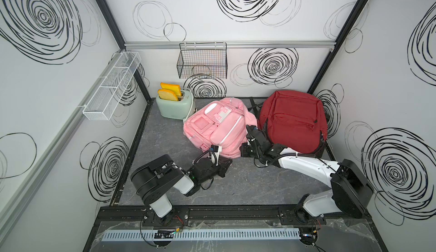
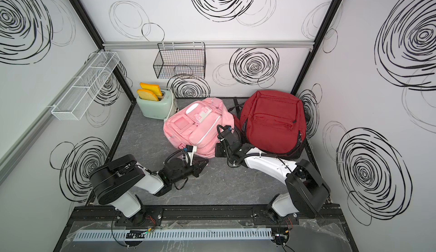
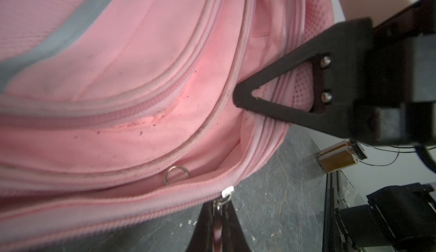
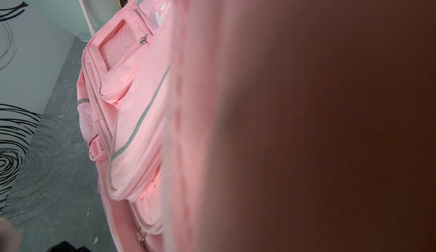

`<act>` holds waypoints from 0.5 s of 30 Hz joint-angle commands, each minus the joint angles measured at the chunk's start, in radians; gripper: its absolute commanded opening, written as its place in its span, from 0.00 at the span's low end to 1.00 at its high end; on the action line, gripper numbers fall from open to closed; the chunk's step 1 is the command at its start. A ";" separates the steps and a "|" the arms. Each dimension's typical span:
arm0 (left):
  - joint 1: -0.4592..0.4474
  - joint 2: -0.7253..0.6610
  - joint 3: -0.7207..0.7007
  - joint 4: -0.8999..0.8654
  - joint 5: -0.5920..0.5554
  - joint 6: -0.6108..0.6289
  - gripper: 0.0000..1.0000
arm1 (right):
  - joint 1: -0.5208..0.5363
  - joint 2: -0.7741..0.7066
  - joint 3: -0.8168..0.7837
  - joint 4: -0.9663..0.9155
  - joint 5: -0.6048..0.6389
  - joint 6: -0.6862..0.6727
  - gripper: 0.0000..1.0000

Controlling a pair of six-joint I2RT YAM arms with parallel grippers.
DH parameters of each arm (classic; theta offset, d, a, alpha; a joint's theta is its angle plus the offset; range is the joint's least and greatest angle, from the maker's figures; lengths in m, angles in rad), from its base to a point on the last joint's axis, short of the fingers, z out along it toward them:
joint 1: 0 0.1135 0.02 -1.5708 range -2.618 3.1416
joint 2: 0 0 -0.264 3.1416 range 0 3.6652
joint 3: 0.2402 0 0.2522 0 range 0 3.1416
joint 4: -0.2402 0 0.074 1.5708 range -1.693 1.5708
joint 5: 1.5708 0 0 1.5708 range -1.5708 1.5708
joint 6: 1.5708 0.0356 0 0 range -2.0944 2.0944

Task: Zip up the backpack
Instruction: Zip the zipper on the backpack.

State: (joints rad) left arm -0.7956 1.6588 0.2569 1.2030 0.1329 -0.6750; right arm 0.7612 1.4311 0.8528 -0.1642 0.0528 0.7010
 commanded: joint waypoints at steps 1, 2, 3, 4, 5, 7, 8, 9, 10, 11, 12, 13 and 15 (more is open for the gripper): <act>0.012 -0.011 -0.020 -0.029 -0.022 -0.012 0.00 | -0.027 -0.061 0.031 0.023 0.022 -0.087 0.00; 0.012 -0.013 -0.022 -0.031 -0.024 -0.012 0.00 | -0.035 -0.065 0.029 0.020 0.022 -0.088 0.00; 0.013 -0.014 -0.022 -0.032 -0.025 -0.012 0.00 | -0.041 -0.069 0.026 0.020 0.020 -0.090 0.00; 0.014 -0.015 -0.022 -0.033 -0.027 -0.012 0.00 | -0.048 -0.072 0.022 0.020 0.015 -0.093 0.00; 0.015 -0.016 -0.023 -0.033 -0.027 -0.012 0.00 | -0.055 -0.073 0.020 0.019 0.012 -0.096 0.00; 0.013 -0.014 -0.022 -0.034 -0.028 -0.012 0.00 | -0.064 -0.072 0.017 0.014 0.012 -0.102 0.00; 0.014 -0.014 -0.022 -0.036 -0.029 -0.012 0.00 | -0.069 -0.071 0.018 0.010 0.014 -0.105 0.00; 0.013 -0.014 -0.020 -0.040 -0.032 -0.013 0.00 | -0.077 -0.069 0.017 0.006 0.017 -0.106 0.00; 0.013 -0.014 -0.021 -0.043 -0.035 -0.014 0.00 | -0.082 -0.068 0.014 0.005 0.019 -0.110 0.00; 0.015 -0.014 -0.021 -0.045 -0.038 -0.015 0.00 | -0.089 -0.065 0.013 -0.001 0.024 -0.113 0.00; 0.015 -0.016 -0.022 -0.046 -0.038 -0.015 0.00 | -0.094 -0.064 0.015 -0.009 0.029 -0.116 0.00; 0.017 -0.016 -0.022 -0.046 -0.039 -0.017 0.00 | -0.097 -0.062 0.015 -0.013 0.032 -0.122 0.00; 0.018 -0.014 -0.020 -0.045 -0.038 -0.017 0.00 | -0.106 -0.053 0.016 -0.024 0.038 -0.127 0.00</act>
State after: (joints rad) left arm -0.7895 1.6485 0.2554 1.1778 0.1169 -0.6815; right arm 0.6769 1.4090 0.8528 -0.2157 0.0071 0.6388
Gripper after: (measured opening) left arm 0.097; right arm 0.125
